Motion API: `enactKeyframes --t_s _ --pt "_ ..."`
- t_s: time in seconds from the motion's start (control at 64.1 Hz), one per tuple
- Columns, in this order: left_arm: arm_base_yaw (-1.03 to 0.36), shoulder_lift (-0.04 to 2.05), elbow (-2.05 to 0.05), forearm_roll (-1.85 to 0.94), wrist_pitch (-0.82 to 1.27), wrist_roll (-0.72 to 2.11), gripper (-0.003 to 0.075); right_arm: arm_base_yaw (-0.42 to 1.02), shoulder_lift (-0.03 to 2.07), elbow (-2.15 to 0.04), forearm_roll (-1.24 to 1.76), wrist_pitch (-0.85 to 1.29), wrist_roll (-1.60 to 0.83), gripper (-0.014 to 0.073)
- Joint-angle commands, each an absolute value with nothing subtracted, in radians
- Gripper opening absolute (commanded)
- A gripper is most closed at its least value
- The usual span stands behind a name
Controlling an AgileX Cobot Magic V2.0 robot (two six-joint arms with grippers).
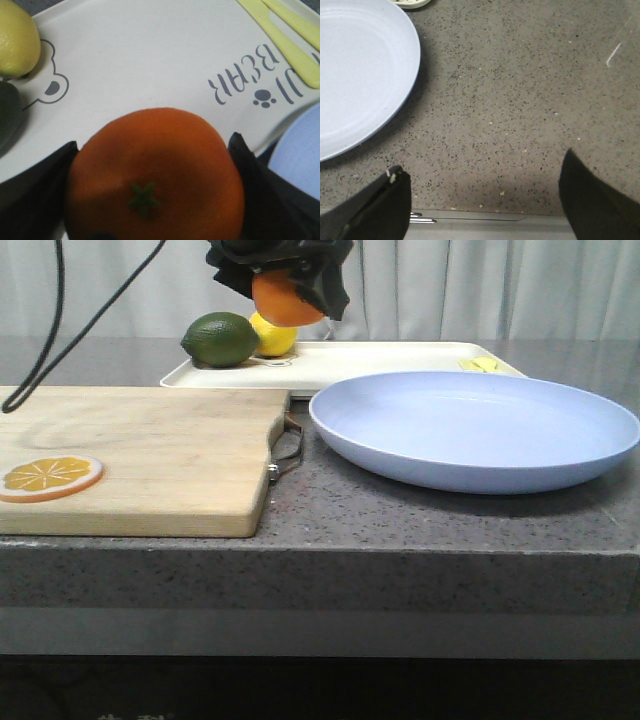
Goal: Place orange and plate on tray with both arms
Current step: 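Lift the orange with the left gripper and carry it toward the plate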
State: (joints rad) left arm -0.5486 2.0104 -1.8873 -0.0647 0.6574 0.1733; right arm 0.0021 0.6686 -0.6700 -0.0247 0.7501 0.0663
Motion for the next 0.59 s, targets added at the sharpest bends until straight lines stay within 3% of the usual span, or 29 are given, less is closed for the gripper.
enactKeyframes --t_s 0.0,0.359,0.578 --pt "-0.556 1.989 -1.999 -0.065 0.608 0.17 0.0424 0.004 0.674 -0.698 -0.024 0.696 0.06 0.0612" --pt "-0.556 2.026 -2.06 -0.088 0.637 0.168 0.0424 0.004 0.674 -0.698 -0.024 0.69 0.06 0.0612" --pt "-0.627 2.026 -2.06 -0.08 0.641 0.168 0.0424 0.004 0.674 -0.698 -0.024 0.69 0.06 0.0612"
